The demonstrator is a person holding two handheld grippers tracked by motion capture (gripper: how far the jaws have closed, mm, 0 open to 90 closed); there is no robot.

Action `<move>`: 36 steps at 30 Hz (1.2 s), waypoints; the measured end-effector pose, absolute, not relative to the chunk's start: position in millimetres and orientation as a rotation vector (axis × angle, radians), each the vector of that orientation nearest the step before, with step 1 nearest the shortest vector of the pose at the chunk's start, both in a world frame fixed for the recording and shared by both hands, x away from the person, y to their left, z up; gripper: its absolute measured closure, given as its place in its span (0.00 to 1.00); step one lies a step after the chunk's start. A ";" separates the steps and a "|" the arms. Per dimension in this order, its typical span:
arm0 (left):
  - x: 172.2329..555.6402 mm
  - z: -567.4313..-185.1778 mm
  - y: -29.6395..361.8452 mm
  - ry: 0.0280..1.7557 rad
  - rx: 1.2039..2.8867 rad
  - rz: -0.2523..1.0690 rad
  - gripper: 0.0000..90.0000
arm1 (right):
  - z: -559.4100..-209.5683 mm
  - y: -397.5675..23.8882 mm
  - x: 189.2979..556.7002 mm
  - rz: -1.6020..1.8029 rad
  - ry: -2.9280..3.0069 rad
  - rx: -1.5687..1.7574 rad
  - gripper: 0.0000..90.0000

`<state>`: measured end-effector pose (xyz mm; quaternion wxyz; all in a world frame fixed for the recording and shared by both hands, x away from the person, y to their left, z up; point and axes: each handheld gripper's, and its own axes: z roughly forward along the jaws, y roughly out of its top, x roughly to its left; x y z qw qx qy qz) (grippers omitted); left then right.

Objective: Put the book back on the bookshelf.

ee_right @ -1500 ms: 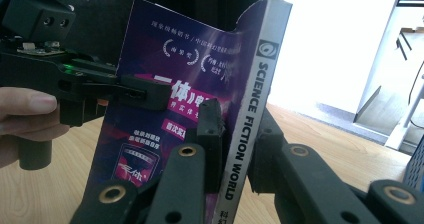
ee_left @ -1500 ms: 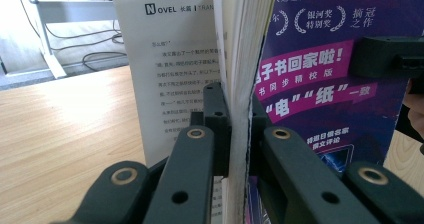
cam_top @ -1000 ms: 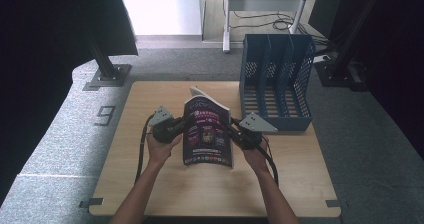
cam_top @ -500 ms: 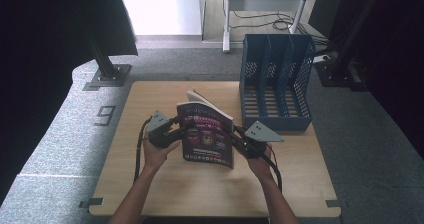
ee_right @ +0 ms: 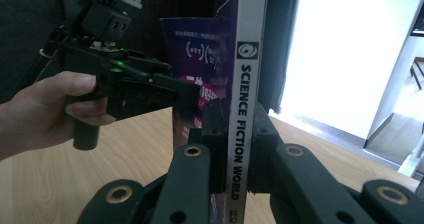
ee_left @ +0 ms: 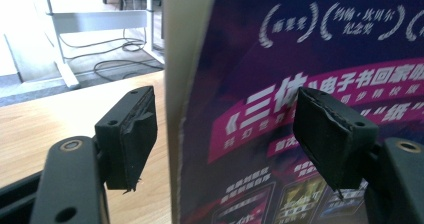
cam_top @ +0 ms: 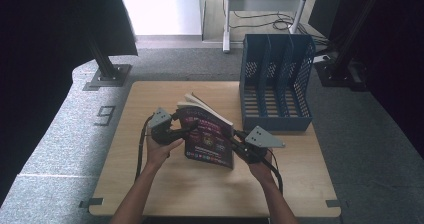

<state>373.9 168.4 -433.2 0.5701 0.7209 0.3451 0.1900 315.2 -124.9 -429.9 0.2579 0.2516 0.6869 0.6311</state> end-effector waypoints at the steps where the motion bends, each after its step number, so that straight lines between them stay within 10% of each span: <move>1: 374.9 -431.8 166.1 0.803 1.695 0.440 0.27 | -429.8 -124.9 315.0 1.712 1.863 0.676 0.90; 36: 378.1 -427.7 160.7 0.770 1.685 0.362 0.24 | -433.9 -112.2 320.1 1.623 1.987 0.652 0.82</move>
